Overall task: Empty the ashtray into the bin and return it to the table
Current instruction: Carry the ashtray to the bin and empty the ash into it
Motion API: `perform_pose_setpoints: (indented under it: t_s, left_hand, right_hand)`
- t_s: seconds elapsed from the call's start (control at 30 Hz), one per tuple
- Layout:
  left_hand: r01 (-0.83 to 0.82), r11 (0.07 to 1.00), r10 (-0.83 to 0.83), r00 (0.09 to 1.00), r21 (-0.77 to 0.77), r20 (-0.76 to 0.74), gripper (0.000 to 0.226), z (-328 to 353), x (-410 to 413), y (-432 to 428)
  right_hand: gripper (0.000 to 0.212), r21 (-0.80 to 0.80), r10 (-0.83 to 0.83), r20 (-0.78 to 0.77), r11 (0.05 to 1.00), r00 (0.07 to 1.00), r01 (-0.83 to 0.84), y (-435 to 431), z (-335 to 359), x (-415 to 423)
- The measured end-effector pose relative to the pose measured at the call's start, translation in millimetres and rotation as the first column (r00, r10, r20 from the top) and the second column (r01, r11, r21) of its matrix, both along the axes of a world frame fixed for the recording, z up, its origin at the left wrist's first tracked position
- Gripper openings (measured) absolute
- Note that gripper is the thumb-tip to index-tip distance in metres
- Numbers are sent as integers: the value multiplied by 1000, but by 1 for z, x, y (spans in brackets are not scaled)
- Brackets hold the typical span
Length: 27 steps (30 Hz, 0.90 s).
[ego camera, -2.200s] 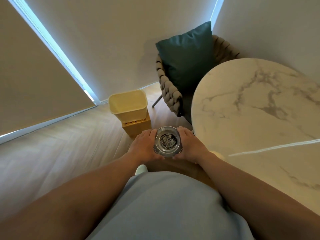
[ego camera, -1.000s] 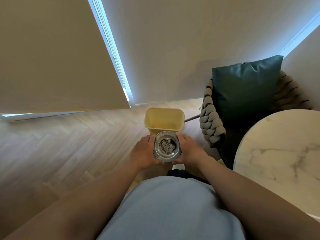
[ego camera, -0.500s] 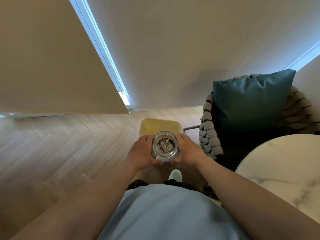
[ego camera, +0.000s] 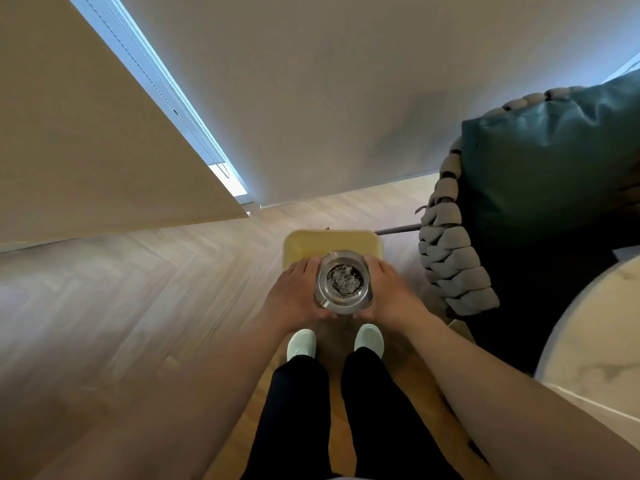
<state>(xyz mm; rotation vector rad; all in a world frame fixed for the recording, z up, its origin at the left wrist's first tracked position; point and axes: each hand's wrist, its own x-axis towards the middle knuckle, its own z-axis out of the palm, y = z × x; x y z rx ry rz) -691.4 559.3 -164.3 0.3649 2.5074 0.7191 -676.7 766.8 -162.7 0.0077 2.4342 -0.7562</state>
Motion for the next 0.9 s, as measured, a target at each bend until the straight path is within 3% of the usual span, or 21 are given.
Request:
perform_pose_setpoints:
  t_s: [0.17, 0.7, 0.9]
  left_hand:
    - [50, 999, -50, 998, 0, -30, 111, -46, -28, -15]
    - [48, 999, -49, 995, -20, -86, 111, -140, -67, -13]
    - [30, 999, -32, 996, -26, -79, 112, -146, -71, -8]
  right_hand:
    - [115, -33, -65, -19, 997, 998, 64, -13, -45, -17]
    - [117, 54, -29, -72, 998, 997, 33, -11, -135, -57]
    - [110, -162, -140, 43, 976, 989, 145, -5, -143, -67]
